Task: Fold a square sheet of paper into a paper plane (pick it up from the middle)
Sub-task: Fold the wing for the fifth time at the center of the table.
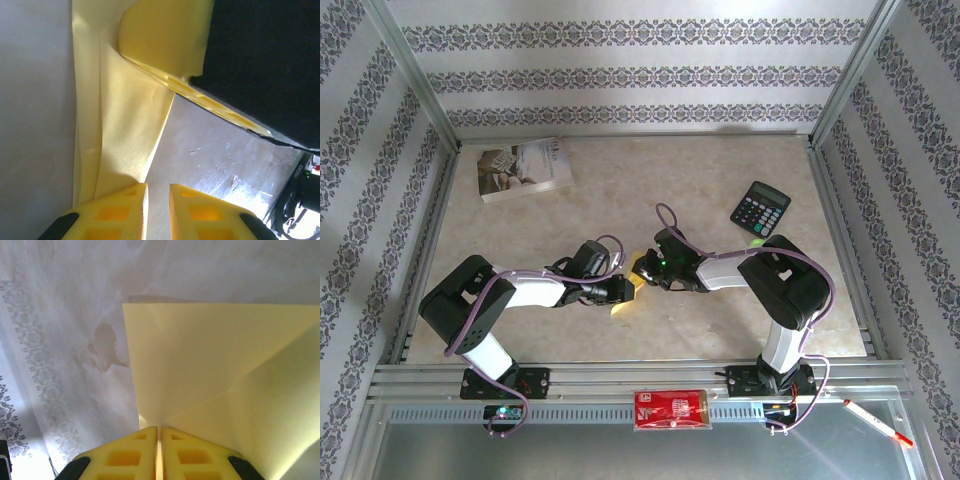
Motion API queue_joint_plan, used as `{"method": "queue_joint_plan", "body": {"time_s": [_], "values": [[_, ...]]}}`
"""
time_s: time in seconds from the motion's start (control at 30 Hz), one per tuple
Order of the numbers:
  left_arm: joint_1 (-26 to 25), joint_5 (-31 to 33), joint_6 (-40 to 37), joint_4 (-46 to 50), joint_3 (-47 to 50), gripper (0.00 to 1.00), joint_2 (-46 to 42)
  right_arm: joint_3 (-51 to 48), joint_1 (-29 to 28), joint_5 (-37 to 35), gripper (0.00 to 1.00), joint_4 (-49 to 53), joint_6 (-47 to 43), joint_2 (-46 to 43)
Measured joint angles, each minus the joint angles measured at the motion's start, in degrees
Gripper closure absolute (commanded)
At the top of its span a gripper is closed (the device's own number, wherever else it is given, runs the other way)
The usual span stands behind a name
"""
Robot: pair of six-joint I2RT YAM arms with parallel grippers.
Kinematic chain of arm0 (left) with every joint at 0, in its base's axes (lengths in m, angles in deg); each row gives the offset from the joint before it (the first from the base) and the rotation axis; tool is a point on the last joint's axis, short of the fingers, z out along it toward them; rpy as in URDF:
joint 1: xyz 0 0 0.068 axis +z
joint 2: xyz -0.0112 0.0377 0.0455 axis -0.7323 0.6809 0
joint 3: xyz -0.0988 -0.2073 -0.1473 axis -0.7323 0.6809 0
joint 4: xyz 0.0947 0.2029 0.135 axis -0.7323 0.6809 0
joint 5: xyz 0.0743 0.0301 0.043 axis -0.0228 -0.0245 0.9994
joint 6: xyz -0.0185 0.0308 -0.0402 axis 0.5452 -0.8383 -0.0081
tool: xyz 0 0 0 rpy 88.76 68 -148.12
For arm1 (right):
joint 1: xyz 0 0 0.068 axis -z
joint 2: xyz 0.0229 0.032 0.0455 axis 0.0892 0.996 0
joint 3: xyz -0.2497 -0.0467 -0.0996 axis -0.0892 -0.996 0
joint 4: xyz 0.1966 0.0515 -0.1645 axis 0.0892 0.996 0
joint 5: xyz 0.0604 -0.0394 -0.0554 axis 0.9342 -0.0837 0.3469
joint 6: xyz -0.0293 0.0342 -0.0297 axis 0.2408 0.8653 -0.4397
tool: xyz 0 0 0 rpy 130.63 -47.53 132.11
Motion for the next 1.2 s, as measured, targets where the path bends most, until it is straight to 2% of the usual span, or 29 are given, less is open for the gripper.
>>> {"method": "queue_joint_plan", "body": {"time_s": [1.2], "values": [[-1.68,0.04,0.37,0.04,7.19,0.83,-6.47,-0.26,0.02,0.92,0.88,-0.17,0.0,0.02]]}}
